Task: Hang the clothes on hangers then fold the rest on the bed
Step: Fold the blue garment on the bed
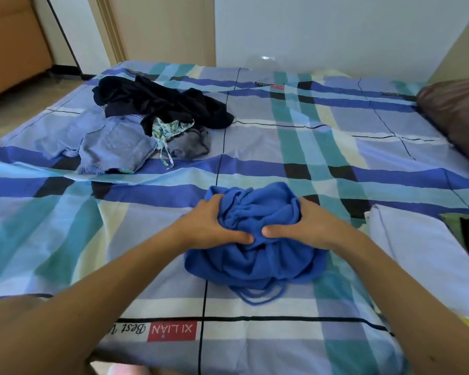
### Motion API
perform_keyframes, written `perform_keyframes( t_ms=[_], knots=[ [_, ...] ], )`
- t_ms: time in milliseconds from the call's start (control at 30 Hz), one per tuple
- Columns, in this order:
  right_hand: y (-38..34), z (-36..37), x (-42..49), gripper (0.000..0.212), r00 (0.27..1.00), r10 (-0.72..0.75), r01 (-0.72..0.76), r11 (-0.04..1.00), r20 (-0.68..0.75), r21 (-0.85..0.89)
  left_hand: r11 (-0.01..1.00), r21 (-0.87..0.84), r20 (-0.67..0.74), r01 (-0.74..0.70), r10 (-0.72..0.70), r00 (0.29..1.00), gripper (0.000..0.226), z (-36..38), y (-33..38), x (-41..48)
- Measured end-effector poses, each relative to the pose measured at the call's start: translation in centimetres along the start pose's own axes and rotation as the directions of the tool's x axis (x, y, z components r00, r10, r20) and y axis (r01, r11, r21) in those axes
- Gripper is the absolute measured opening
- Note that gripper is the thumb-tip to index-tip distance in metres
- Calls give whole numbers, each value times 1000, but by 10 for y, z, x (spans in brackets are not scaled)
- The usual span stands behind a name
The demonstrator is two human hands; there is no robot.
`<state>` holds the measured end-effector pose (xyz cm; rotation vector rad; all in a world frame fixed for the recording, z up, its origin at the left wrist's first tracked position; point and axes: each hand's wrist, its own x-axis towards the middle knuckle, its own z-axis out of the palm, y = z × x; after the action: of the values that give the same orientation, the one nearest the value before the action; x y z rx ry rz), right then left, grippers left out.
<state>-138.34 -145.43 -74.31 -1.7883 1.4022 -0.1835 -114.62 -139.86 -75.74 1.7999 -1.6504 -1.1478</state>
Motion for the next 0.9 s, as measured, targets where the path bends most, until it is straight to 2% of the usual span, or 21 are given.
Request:
perform_keyframes(
  t_ms=[67, 133, 233, 300, 333, 400, 467, 533, 600, 667, 767, 833, 900],
  knots=[
    [-3, 3, -1, 82, 999, -27, 26, 1000, -24, -10, 999, 43, -10, -18, 18, 1000, 84, 4, 1, -3],
    [-7, 3, -4, 70, 996, -69, 73, 995, -55, 64, 999, 32, 55, -24, 22, 998, 90, 2, 4, -7],
    [-11, 0, -7, 38, 984, -169, 175, 943, -46, 282, 991, -134, 185, 6, 19, 982, 72, -9, 8, -15],
    [-16, -2, -12, 30, 976, -212, 213, 891, -47, 400, 951, -309, 196, 10, 53, 979, 51, -12, 14, -22],
    [-20, -1, -15, 32, 972, -224, 234, 863, -77, 447, 897, -441, 159, 22, 54, 986, 43, -12, 16, -25],
    [-24, 1, -16, 50, 960, -205, 276, 804, -190, 527, 746, -664, 76, 44, 9, 997, 40, -8, 21, -29],
    [-27, 2, -16, 73, 954, -141, 274, 768, -264, 580, 671, -741, -35, 5, -46, 998, 36, -1, 29, -30],
    [-29, 3, -18, 94, 960, -127, 240, 829, -248, 505, 661, -749, -170, -40, -134, 976, 29, 7, 35, -29],
    [-28, 7, -21, 98, 976, -119, 184, 894, -180, 409, 625, -779, -227, -52, -204, 952, 31, 14, 38, -28],
    [-25, 9, -22, 83, 986, -82, 132, 922, -148, 364, 552, -833, -212, -34, -263, 941, 39, 16, 38, -28],
    [-22, 5, -19, 59, 957, -39, 125, 949, -287, 289, 462, -886, -87, 43, -256, 963, 38, 7, 44, -28],
    [-23, -2, -18, 40, 931, -23, 155, 929, -365, 337, 438, -896, -20, 72, -201, 979, 35, -1, 50, -31],
    [-22, -9, -18, 26, 924, -25, 195, 890, -382, 411, 402, -915, -18, 43, -147, 989, 33, -6, 53, -32]
  ],
)
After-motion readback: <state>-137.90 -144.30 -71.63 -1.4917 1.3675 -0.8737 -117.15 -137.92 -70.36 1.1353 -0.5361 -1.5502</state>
